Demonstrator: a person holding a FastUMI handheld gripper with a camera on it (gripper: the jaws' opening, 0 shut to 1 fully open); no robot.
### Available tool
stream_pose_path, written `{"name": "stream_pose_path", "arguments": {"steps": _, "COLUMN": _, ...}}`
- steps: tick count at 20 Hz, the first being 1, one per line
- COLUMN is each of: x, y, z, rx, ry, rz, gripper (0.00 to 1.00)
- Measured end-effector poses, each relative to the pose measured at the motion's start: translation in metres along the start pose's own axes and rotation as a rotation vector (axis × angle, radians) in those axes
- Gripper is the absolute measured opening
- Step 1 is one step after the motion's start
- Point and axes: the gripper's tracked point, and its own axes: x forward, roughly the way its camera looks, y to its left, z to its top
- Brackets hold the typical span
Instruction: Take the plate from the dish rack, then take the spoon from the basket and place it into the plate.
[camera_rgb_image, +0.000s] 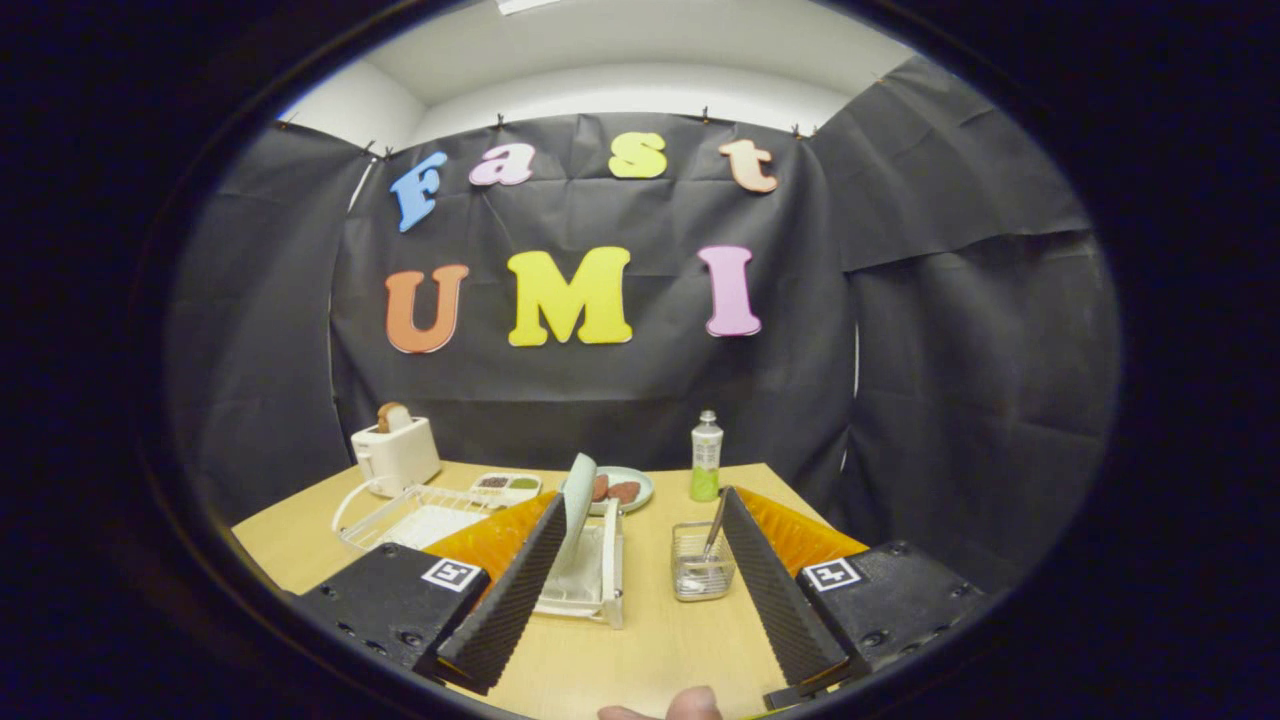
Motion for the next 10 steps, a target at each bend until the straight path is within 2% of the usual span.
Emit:
{"name": "stream_pose_path", "arguments": {"steps": 7, "x": 0.084, "y": 0.03, "z": 0.003, "rx": -0.021, "ry": 0.233, "rz": 0.073, "gripper": 1.0}}
{"name": "stream_pose_path", "arguments": {"steps": 10, "x": 0.11, "y": 0.036, "z": 0.006, "rx": -0.029, "ry": 0.322, "rz": 0.076, "gripper": 1.0}}
